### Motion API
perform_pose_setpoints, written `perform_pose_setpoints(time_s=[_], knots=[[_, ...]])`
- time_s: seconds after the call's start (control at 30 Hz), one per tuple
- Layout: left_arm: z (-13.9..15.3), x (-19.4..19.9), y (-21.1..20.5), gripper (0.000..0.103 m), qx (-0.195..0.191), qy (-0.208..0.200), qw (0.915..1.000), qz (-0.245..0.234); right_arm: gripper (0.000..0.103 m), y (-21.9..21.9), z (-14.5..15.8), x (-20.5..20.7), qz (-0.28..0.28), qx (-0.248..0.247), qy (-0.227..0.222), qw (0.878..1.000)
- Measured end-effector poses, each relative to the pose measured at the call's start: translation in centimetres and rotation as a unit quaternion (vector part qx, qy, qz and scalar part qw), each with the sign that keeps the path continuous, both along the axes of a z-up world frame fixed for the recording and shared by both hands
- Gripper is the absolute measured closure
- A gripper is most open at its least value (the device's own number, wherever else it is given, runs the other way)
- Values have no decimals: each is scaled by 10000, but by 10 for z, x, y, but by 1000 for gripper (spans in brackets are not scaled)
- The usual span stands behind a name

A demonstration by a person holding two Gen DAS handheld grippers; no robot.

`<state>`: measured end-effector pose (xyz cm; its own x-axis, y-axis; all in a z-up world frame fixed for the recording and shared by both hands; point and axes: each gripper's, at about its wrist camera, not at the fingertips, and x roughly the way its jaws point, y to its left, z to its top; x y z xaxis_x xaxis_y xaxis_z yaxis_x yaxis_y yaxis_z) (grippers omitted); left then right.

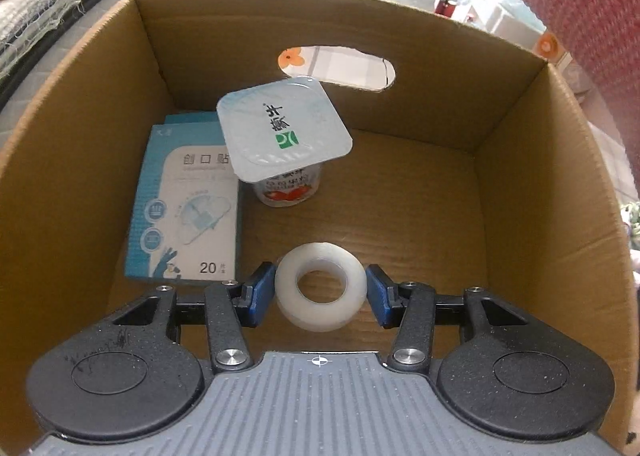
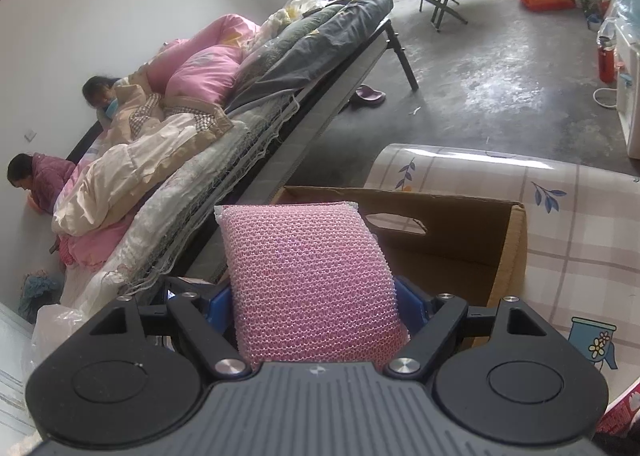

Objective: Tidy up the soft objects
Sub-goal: 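Drop the tape roll into the box from the left tool while the right tool carries the pad over, then lower the pink knitted pad into the box with the right tool and open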

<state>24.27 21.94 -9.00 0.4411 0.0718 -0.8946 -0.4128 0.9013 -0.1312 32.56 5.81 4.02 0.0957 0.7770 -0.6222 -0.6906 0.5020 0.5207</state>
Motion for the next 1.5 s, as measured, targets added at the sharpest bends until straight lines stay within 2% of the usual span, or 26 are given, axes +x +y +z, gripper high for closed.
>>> perform_pose_setpoints(time_s=[0.03, 0.1, 0.2, 0.33, 0.4, 0.47, 0.63, 0.87, 1.07, 1.2, 1.5], knots=[[-1, 0, 0, 51, -8, -8, 10000, -2, 20, -1, -2, 2, -6, 8, 39, 10000], [-2, -1, 1, 42, -57, 23, 10000, 40, 20, -1, -4, 6, -67, -12, 92, 9999], [2, -5, 5, 40, -141, 32, 9997, 197, 20, -2, -4, 8, -147, -5, 189, 9997], [22, -24, 14, 39, -338, -138, 9984, 435, 20, -1, -1, 8, -249, 17, 348, 9991], [36, -36, 14, 32, -205, -209, 9984, 474, 20, 2, 1, 5, -287, -16, 378, 9989], [48, -54, 16, 29, -129, -283, 9982, 517, 19, 7, 2, 1, -305, -108, 375, 9988], [70, -98, 22, 29, -401, -626, 9934, 878, 19, 31, -3, -7, -314, -655, 287, 9969], [80, -136, 36, 28, -650, -1225, 9837, 1141, 17, 60, -29, -8, -683, -1773, 10, 9818], [75, -156, 41, 28, -668, -1466, 9785, 1290, 16, 83, -56, -7, -860, -2423, -346, 9658], [73, -162, 45, 28, -656, -1567, 9765, 1327, 14, 93, -66, -9, -840, -2691, -715, 9568], [72, -172, 53, 28, -636, -1666, 9741, 1389, 10, 112, -79, -17, -769, -3032, -1089, 9435]])
